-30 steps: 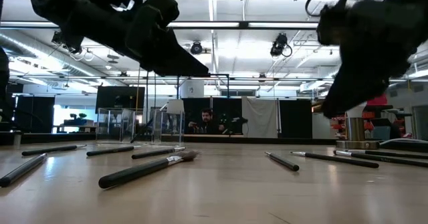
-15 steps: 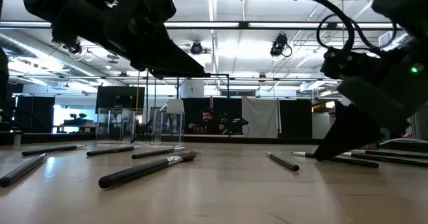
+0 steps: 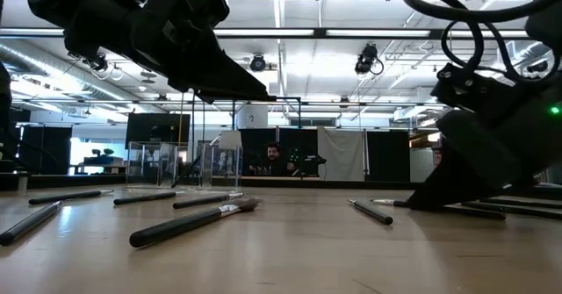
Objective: Pick & Place Makeup Brushes
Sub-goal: Put the black eyeshadow brush into the transparent organizer
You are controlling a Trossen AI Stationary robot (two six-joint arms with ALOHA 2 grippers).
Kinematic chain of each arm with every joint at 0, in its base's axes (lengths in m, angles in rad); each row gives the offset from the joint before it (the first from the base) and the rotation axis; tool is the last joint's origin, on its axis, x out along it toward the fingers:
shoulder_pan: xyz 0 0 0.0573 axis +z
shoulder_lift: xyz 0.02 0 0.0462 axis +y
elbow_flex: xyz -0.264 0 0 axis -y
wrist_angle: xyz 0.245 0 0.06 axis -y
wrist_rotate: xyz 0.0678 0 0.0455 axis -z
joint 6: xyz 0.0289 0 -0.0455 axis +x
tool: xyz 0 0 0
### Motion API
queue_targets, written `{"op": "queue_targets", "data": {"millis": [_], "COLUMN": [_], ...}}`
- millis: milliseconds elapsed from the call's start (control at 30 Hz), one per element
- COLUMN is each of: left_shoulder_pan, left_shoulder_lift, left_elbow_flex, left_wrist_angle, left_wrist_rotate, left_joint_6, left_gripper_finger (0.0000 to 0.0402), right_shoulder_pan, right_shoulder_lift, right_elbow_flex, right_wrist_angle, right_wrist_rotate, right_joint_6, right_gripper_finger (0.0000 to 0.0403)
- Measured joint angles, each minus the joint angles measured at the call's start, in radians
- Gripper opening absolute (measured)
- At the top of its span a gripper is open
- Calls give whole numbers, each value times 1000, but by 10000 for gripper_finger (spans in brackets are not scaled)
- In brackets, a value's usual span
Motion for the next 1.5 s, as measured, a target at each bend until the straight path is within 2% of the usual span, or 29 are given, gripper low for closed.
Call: {"op": "queue_targets", "data": {"millis": [167, 433, 600, 667, 867, 1033, 1133, 1200, 1300, 1400, 1500], "left_shoulder_pan": [0, 0, 0, 0, 2, 2, 7, 17, 34, 42, 40], "left_shoulder_lift": [-1, -1, -1, -1, -1, -1, -1, -1, -1, -1, -1], "left_elbow_flex": [0, 0, 0, 0, 0, 0, 0, -1, -1, -1, -1], "left_wrist_angle": [0, 0, 0, 0, 0, 0, 12, 52, 148, 253, 369], "left_wrist_rotate": [-1, 0, 0, 0, 0, 18, 86, 161, 225, 254, 314], "left_joint_6": [0, 0, 0, 0, 7, 32, 71, 82, 86, 130, 199], "left_gripper_finger": [101, 101, 101, 101, 101, 102, 107, 114, 135, 170, 208], "right_shoulder_pan": [-1, 15, 22, 24, 22, 24, 23, 21, 5, -17, -46], "right_shoulder_lift": [1, 3, -51, -82, -155, -201, -219, -220, -220, -220, -220], "right_elbow_flex": [0, -6, -10, -10, -8, -7, -6, -5, -4, -4, -4], "right_wrist_angle": [2, 43, 48, 48, 116, 329, 581, 770, 1008, 1154, 1214], "right_wrist_rotate": [2, 53, 41, 33, 111, 169, 173, 139, 31, -45, -123], "right_joint_6": [5, 29, 47, 26, -93, -336, -615, -826, -1080, -1228, -1279], "right_gripper_finger": [10, 9, 8, 8, 8, 9, 9, 10, 10, 10, 11]}}
